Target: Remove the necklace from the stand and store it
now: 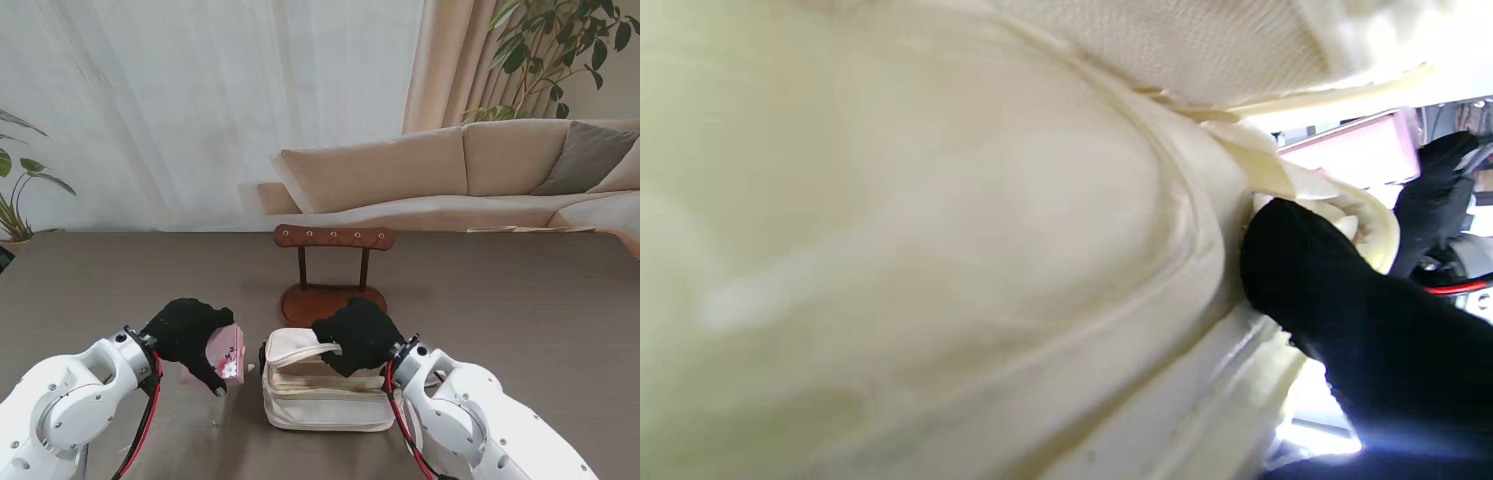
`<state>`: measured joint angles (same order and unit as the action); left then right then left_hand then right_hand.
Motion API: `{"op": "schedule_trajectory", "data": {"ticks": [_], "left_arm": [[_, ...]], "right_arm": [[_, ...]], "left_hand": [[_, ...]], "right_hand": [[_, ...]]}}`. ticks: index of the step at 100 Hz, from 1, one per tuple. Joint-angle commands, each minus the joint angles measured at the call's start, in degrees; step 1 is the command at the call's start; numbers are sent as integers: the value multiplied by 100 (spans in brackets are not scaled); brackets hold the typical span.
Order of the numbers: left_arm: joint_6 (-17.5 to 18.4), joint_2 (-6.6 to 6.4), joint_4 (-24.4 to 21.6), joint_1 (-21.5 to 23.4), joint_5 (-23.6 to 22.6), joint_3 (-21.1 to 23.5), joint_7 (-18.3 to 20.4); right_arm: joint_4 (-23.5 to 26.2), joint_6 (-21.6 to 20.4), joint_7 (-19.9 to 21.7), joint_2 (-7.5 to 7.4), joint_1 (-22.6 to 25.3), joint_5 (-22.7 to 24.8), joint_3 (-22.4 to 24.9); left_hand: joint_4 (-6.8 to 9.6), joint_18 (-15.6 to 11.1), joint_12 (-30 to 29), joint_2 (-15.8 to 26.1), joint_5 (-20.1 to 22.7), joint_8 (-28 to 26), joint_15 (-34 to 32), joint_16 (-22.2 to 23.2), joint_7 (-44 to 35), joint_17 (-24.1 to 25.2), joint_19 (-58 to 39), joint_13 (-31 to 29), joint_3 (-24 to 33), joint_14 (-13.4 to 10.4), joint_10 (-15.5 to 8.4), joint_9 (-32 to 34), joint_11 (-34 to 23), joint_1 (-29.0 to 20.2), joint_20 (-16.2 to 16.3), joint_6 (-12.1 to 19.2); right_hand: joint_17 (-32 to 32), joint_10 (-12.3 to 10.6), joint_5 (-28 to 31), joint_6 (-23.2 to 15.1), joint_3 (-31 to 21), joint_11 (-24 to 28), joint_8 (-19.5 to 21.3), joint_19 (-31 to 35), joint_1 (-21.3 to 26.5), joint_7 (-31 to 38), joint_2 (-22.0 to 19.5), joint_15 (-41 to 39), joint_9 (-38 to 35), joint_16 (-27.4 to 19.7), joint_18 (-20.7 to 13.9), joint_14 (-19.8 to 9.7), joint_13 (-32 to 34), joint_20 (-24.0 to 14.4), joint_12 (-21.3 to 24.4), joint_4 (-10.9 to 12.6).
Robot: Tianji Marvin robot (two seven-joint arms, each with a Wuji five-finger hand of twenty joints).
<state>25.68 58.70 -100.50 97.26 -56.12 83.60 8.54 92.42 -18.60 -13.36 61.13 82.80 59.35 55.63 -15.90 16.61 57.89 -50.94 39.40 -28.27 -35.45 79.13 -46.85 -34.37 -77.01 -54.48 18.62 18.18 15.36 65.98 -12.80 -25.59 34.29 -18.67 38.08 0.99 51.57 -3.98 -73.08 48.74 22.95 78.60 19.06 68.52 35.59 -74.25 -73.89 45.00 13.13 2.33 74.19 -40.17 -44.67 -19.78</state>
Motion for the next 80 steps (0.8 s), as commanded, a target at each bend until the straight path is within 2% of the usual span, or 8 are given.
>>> {"op": "schedule_trajectory", "data": {"ticks": [1, 40, 64, 80], "left_arm": [[29, 20, -74, 11, -5, -21, 85], [118, 25, -246, 11, -29, -30, 61], [167, 28, -416, 40, -43, -8, 78], [211, 26, -510, 43, -49, -29, 107]], "right_arm": [[96, 53, 88, 39, -196, 40, -4], [-39, 547, 454, 91, -835, -148, -249], [-270, 912, 542, 133, -1200, -234, -484], [-444, 1174, 685, 160, -1477, -326, -679]], "left_hand": [[473, -376, 229, 965, 564, -370, -479, 158, -2591, -12, -137, -283, 3156, -16, -500, 394, -437, -2799, 88, 1055], [474, -387, 232, 966, 560, -371, -483, 160, -2588, -12, -136, -286, 3157, -22, -516, 397, -442, -2799, 89, 1060], [474, -387, 230, 963, 560, -367, -482, 160, -2588, -11, -136, -280, 3156, -32, -513, 391, -438, -2797, 91, 1061], [473, -388, 228, 968, 553, -373, -479, 158, -2588, -11, -136, -277, 3151, -39, -510, 391, -436, -2788, 91, 1067]], "right_hand": [[1611, -52, 27, -173, -409, 187, 116, 221, 126, 201, 179, -215, -281, 102, -175, -376, 133, 160, -144, -134], [1974, -149, 300, -319, -1327, 288, 376, 349, -82, 366, 951, -751, -603, 346, -187, -525, 136, 22, -345, -334], [2135, -140, 354, -198, -1370, 268, 402, 407, -73, 378, 981, -947, -714, 450, -167, -589, 136, -32, -382, -361], [2193, -94, 310, 10, -1050, 237, 429, 435, 48, 340, 704, -1029, -730, 505, -123, -603, 136, -97, -419, -302]]}}
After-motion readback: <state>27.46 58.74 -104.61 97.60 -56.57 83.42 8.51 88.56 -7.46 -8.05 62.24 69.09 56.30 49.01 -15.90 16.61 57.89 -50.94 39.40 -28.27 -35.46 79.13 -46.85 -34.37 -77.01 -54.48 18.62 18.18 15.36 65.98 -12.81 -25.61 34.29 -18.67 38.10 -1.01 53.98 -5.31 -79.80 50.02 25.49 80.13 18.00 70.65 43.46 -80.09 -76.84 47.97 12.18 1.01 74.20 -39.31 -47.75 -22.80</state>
